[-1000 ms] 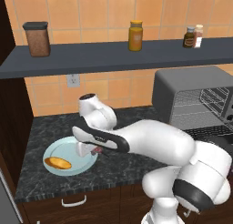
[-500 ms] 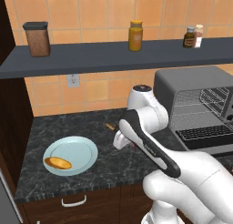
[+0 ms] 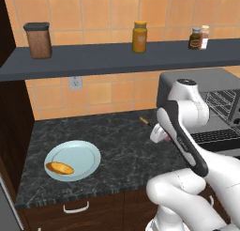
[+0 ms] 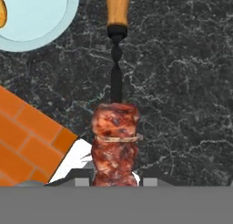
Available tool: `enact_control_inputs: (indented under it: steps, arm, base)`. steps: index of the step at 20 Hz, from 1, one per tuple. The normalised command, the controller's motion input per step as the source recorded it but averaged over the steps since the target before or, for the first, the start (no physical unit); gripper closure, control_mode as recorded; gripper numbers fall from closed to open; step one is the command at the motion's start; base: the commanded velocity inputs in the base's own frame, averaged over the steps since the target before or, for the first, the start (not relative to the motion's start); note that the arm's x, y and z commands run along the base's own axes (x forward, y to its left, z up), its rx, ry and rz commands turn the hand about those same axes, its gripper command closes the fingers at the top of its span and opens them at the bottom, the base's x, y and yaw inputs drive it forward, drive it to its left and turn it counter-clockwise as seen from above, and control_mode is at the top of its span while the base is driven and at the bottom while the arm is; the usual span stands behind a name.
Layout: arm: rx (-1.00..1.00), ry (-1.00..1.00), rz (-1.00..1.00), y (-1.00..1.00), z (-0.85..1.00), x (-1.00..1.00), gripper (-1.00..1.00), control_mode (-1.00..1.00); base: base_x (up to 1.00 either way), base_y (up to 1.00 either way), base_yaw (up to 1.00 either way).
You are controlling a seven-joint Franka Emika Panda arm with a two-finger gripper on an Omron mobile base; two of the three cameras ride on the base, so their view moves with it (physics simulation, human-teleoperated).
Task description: Pick up the kebab skewer and baguette bread, and place them inside the toaster oven. Close the toaster oven door and start by setting the timer.
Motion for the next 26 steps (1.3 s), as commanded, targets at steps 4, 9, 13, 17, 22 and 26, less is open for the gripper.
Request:
enact_control_inputs:
  steps: [4,9,13,17,22,26]
  arm:
    - [0.0,0.04,-0.14,-1.0,0.18,0.06,1.0,-1.0]
    - [-0.04,0.06,-0.22,-1.0,0.02,0.01,1.0,-1.0]
    - [-0.05,0.03,-0.06,-1.0,0.01,0.07,1.0,-1.0]
    - [-0.05,0.01,0.0,-0.88,0.0,0.2,1.0,-1.0]
    - [-0.01,0.02,0.0,-0.41,-0.07,0.56,1.0,-1.0]
    - [0.0,0.04,0.0,-0.07,-0.46,0.37,1.0,-1.0]
  base:
    - [0.0,0.0,0.0]
    - [0.0,0.0,0.0]
    - [0.0,0.0,0.0]
    - [0.0,0.0,0.0]
    - [0.0,0.0,0.0]
    - [0.0,0.0,0.0]
